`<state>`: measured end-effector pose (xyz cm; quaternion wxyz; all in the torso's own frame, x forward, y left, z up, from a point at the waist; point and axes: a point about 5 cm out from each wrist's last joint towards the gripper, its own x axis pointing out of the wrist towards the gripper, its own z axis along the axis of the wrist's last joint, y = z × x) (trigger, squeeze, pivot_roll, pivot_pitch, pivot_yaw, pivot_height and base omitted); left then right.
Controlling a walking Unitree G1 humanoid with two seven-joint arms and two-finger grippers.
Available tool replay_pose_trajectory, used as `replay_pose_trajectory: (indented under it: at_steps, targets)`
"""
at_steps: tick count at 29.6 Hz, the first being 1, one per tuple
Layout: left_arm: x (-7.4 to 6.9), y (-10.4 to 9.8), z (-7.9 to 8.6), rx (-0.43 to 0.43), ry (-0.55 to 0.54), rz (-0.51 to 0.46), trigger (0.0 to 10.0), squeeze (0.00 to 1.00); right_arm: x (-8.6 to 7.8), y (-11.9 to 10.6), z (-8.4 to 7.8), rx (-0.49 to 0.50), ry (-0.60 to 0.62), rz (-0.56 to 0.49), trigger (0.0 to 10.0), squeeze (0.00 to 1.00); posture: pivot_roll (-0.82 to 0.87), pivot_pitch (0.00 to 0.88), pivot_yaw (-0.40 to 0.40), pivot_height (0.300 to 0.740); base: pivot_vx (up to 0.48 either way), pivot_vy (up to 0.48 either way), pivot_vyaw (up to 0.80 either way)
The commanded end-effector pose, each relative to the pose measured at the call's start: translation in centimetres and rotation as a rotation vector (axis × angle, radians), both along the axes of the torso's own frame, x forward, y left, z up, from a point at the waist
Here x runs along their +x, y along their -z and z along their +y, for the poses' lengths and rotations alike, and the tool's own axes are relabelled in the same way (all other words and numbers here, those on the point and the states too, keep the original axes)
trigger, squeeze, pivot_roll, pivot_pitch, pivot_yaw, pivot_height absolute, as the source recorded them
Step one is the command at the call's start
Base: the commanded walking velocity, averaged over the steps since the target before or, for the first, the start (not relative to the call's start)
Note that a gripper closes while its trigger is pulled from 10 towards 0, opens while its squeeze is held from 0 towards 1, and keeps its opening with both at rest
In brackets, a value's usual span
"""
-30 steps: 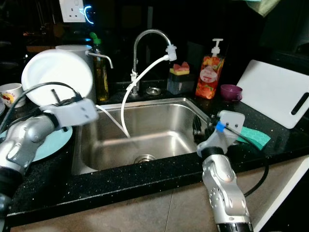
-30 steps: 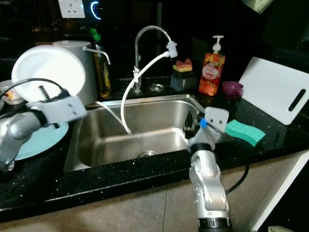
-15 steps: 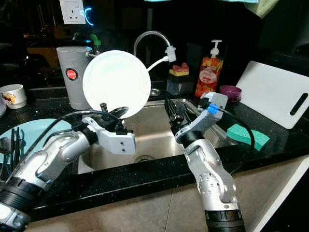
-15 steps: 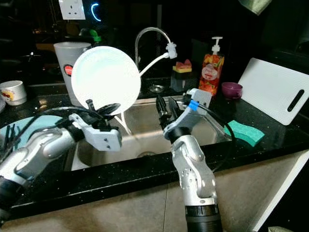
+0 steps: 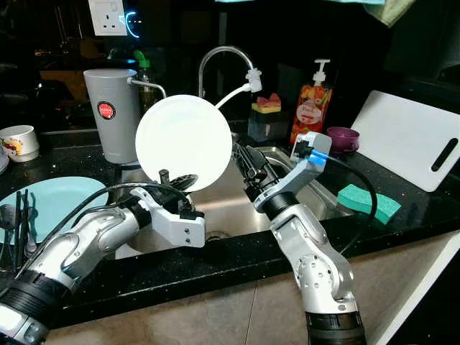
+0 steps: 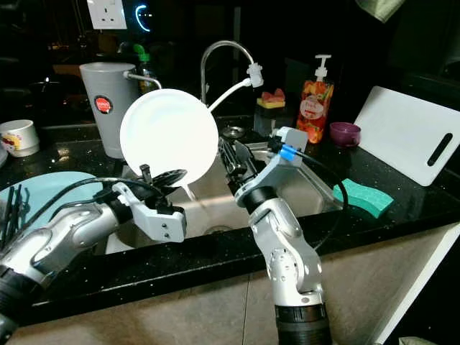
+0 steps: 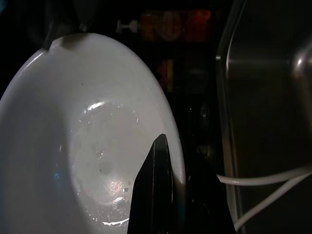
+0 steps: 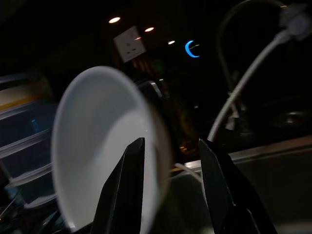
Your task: Kitchen organization
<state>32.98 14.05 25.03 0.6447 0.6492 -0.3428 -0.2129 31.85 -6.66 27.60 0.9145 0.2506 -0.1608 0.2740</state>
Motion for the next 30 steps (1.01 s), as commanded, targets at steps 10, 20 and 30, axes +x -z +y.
replay_pose_trajectory:
  at_steps: [10, 20, 30]
  targets:
    - [0.2, -0.2, -0.9, -0.016, 0.019, -0.017, 10.0, 0.0, -0.6, 0.5, 0.9, -0.016, -0.046, 0.006, 10.0, 0.0, 0.13, 0.03, -0.05, 0.74, 0.0, 0.0, 0.0]
    - [-0.6, 0.6, -2.4, -0.029, 0.08, -0.018, 10.0, 0.0, 0.5, 2.0, 0.6, -0.09, 0.038, 0.07, 10.0, 0.0, 0.13, 0.025, -0.052, 0.74, 0.0, 0.0, 0.0]
    - [-1.0, 1.0, -2.8, -0.028, 0.093, -0.017, 10.0, 0.38, 1.4, 3.1, 0.7, -0.103, 0.077, 0.127, 0.0, 0.0, 0.14, 0.018, -0.053, 0.74, 0.0, 0.0, 0.0]
